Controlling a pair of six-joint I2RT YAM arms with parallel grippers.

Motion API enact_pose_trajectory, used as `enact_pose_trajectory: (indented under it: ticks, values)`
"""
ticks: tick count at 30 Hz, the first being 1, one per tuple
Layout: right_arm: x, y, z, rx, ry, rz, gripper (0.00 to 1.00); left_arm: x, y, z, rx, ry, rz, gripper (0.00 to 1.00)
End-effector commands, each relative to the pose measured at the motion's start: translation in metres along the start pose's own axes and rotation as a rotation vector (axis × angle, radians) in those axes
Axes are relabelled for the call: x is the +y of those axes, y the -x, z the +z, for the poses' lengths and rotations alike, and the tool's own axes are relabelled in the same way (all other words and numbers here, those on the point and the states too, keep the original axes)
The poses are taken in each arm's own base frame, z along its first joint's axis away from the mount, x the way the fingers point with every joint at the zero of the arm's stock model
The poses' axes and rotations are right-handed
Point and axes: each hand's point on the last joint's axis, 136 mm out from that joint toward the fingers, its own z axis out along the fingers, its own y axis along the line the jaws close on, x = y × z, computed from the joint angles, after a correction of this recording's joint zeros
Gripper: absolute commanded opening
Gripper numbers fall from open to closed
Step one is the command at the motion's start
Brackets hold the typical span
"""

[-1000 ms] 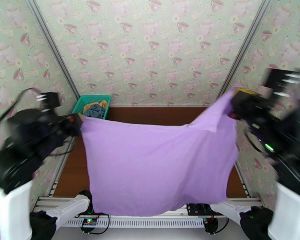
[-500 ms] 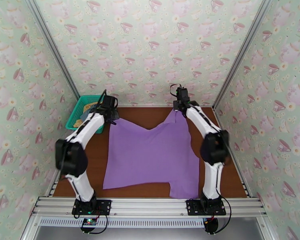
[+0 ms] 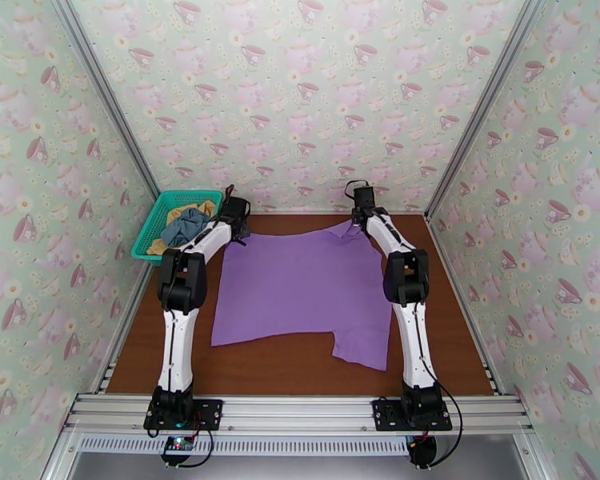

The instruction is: Fold and stack the mixed laundry pile

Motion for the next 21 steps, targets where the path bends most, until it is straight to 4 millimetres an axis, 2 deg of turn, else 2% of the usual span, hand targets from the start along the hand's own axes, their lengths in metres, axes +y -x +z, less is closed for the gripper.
enact_pose_trajectory:
  ticks: [1, 2, 3, 4, 5, 9, 11, 14, 15, 18, 20, 21]
  values:
    - [-0.001, 0.001, 0.006, 0.004, 0.013, 0.060, 0.52, -0.001, 0.012, 0.006, -0.036, 0.004, -0.024, 0.76]
    - [-0.002, 0.005, 0.003, -0.001, 0.024, 0.070, 0.64, -0.003, 0.015, 0.004, -0.043, -0.008, -0.027, 0.88]
    - [-0.002, 0.009, -0.002, -0.004, 0.032, 0.073, 0.73, -0.006, 0.018, 0.002, -0.050, -0.020, -0.029, 0.95]
    - [-0.003, 0.013, -0.006, -0.009, 0.037, 0.077, 0.83, -0.008, 0.021, -0.002, -0.058, -0.030, -0.032, 1.00]
    - [-0.005, 0.016, -0.013, -0.012, 0.043, 0.083, 0.87, -0.011, 0.026, -0.008, -0.070, -0.045, -0.032, 1.00]
    - [-0.013, 0.023, -0.050, -0.007, 0.079, 0.109, 0.88, -0.026, 0.041, -0.042, -0.116, -0.108, -0.015, 1.00]
    - [-0.020, 0.009, -0.074, 0.034, 0.099, 0.134, 0.86, -0.033, 0.045, -0.068, -0.136, -0.134, 0.006, 1.00]
    - [-0.030, -0.032, -0.113, 0.129, 0.140, 0.195, 0.83, -0.033, 0.036, -0.110, -0.133, -0.150, 0.045, 1.00]
    - [-0.033, -0.053, -0.123, 0.176, 0.147, 0.210, 0.82, -0.030, 0.028, -0.122, -0.119, -0.151, 0.055, 0.98]
    - [-0.039, -0.121, -0.161, 0.313, 0.184, 0.256, 0.78, -0.014, -0.016, -0.155, -0.038, -0.139, 0.072, 0.92]
    - [-0.041, -0.169, -0.185, 0.401, 0.187, 0.251, 0.76, 0.005, -0.057, -0.172, 0.046, -0.121, 0.053, 0.87]
    - [-0.042, -0.186, -0.195, 0.431, 0.184, 0.245, 0.76, 0.014, -0.076, -0.179, 0.088, -0.115, 0.039, 0.85]
